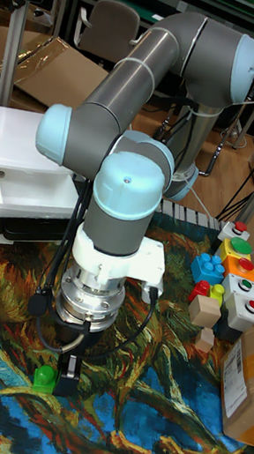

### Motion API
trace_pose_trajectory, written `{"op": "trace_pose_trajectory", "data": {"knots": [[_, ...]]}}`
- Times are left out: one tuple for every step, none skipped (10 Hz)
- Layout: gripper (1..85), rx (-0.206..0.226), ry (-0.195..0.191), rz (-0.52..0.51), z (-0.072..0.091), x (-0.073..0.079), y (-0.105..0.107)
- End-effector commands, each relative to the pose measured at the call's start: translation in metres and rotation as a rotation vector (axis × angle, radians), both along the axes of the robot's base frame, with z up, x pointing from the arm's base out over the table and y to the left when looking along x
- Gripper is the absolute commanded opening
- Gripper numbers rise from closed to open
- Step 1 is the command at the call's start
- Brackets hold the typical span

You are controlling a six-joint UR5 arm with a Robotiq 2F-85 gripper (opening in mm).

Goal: Put things in the drawer

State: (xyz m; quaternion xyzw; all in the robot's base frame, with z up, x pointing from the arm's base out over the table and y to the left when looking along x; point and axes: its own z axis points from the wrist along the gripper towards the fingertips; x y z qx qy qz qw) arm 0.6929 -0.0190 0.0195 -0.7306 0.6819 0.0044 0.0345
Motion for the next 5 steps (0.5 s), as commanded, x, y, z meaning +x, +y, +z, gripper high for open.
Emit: {"op": "trace_pose_trajectory", "data": {"knots": [[58.3,0.013,-0.003,-0.003,-0.0041,-0.0025,0.0],[58.3,0.018,-0.003,-0.005,-0.0043,-0.0023,0.0019],[57.7,0.023,-0.002,-0.008,-0.0046,-0.002,0.0034],[57.7,0.024,0.001,-0.009,-0.0048,-0.0028,0.004],[57.3,0.023,-0.005,-0.01,-0.0049,-0.001,0.0038]]}}
